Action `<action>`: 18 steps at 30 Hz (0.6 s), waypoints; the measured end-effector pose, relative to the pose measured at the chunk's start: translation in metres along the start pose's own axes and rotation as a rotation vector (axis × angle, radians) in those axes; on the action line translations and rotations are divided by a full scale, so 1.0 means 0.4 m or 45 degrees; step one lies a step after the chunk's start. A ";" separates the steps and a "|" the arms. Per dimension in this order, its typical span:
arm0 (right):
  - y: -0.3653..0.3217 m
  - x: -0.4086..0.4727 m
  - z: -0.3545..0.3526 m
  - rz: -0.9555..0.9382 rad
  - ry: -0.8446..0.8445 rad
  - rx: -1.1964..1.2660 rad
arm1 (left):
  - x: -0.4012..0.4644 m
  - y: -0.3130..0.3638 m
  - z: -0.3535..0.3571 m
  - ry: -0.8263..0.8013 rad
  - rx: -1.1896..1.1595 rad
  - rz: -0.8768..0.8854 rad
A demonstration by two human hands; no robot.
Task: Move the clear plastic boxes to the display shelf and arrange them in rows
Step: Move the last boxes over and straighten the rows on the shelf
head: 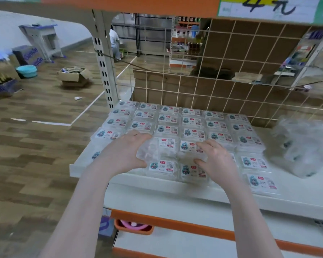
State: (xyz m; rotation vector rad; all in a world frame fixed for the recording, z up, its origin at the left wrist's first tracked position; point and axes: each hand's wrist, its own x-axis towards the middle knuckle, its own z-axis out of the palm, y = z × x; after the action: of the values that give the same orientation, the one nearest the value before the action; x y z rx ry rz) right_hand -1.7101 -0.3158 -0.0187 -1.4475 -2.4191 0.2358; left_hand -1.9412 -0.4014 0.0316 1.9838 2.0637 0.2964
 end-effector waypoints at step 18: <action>0.220 -0.220 -0.070 0.403 0.229 -0.047 | 0.014 0.197 0.055 -0.067 0.070 0.235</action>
State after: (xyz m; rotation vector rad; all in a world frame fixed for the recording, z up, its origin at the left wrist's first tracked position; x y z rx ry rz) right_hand -1.5888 -0.3518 -0.0342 -1.7835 -2.0572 0.1248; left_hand -1.8597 -0.3929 0.0360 2.1950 1.8799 0.2229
